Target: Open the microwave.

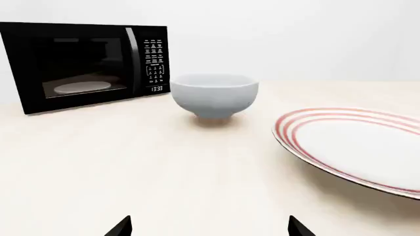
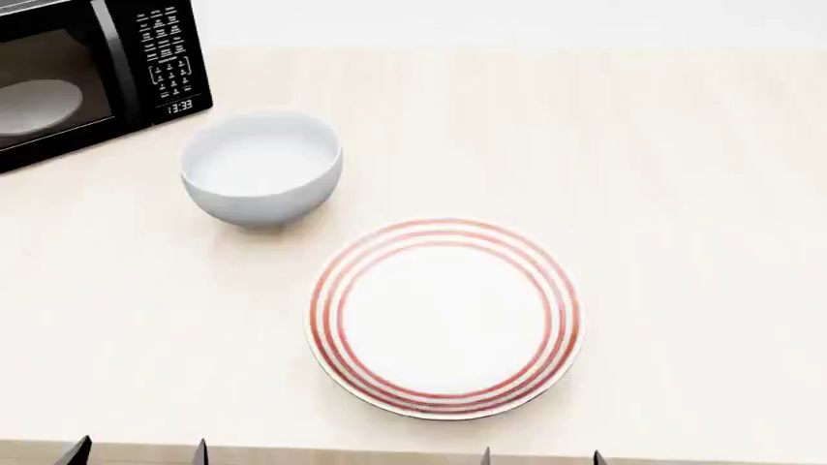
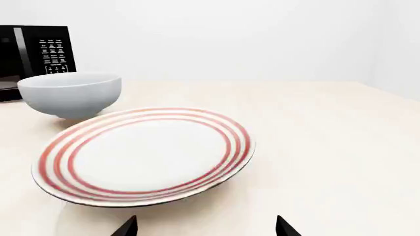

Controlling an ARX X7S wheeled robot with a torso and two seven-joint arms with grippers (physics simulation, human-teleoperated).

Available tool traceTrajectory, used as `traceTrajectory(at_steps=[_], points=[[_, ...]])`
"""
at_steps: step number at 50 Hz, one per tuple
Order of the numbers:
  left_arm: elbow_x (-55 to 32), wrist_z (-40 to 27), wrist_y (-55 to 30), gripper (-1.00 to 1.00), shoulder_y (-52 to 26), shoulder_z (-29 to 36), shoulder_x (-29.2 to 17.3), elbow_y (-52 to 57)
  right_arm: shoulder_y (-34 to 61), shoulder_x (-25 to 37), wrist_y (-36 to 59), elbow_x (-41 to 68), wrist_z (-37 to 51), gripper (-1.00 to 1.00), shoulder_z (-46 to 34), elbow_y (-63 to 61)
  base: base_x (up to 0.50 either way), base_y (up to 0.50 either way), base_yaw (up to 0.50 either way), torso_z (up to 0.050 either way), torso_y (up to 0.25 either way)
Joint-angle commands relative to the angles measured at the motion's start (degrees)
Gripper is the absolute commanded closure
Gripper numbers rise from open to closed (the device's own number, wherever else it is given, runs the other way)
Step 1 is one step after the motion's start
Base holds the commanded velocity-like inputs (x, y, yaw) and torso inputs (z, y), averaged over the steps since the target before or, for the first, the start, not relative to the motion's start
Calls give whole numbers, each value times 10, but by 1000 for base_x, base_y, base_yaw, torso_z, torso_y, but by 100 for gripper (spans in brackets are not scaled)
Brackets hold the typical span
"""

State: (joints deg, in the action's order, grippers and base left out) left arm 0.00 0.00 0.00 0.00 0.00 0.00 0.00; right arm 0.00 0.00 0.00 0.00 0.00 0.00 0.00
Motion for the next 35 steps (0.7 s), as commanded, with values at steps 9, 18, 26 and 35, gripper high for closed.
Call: traceTrajectory(at_steps=[9, 18, 26, 35], points=[[-44, -19, -32, -100, 28, 21, -26, 82, -51, 25, 6, 54, 26, -100, -22, -136, 0, 0, 0, 0, 0], [-50, -26, -14, -100, 41, 37, -37, 101, -59, 41, 8, 58, 24, -100, -45, -149, 146, 121, 0, 0, 0], [-67, -30, -26, -100, 40, 42, -43, 103, -54, 49, 6, 63, 25, -100, -58, -142, 250, 278, 0, 0, 0], [-73, -37, -26, -100, 38, 50, -50, 100, -47, 55, 1, 61, 34, -100, -66, -130, 250, 292, 0, 0, 0]])
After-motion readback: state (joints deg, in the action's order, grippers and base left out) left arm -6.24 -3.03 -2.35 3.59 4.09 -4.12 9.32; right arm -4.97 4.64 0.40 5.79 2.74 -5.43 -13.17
